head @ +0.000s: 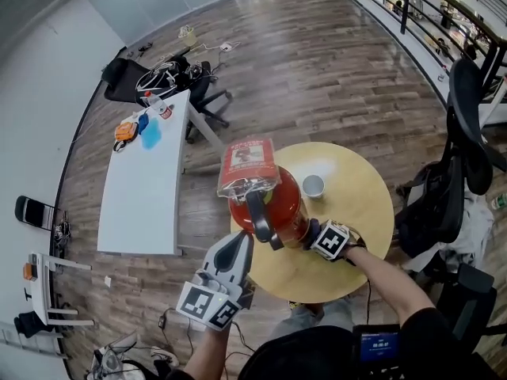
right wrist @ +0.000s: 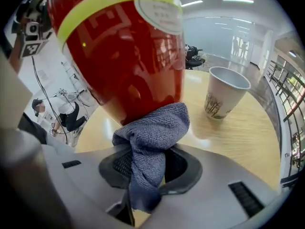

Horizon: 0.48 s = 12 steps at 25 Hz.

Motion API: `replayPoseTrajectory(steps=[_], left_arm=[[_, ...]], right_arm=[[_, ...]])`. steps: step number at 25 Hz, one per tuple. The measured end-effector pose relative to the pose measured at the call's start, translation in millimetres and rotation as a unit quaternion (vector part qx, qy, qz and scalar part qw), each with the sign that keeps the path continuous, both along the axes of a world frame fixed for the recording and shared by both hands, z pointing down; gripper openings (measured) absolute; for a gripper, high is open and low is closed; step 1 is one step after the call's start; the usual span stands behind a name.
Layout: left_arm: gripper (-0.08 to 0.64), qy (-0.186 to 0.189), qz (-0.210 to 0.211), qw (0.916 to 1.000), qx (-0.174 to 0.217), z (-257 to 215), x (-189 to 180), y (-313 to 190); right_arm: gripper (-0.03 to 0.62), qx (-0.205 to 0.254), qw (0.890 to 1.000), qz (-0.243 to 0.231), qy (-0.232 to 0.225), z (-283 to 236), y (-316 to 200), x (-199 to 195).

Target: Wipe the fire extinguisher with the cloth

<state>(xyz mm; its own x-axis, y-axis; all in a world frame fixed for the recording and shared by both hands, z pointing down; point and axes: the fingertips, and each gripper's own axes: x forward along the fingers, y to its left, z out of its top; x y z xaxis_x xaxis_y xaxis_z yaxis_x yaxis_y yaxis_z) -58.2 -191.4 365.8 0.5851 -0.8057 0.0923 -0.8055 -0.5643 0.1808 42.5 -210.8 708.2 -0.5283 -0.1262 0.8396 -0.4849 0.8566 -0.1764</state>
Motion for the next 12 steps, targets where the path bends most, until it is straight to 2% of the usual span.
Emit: replayPoseTrajectory(steps=[3, 6, 10, 12], left_arm=[[0.023, 0.006, 0.002, 1.0, 0.006, 0.5, 1.6, -2.1], [0.023, 0.007, 0.004, 0.9999, 0.007, 2.1, 1.7, -1.9], [0.023, -0.008, 0.003, 0.9999, 0.011, 1.0, 1.5, -0.5], [0.023, -0.005, 0.002, 0.9999, 0.011, 0.4, 0.8, 0.4]], right_arm=[[0.121, 0.01, 0.999, -0.004, -0.035, -31.5, 3.5, 2.1], [0.121, 0.035, 0.995, 0.006, -0.092, -92.7, 5.0, 0.8], [0.121, 0.115, 0.982, 0.016, -0.15, -215.7, 3.7, -0.6], [0.121, 0.17, 0.973, 0.01, -0.157, -277.8, 4.4, -2.4]])
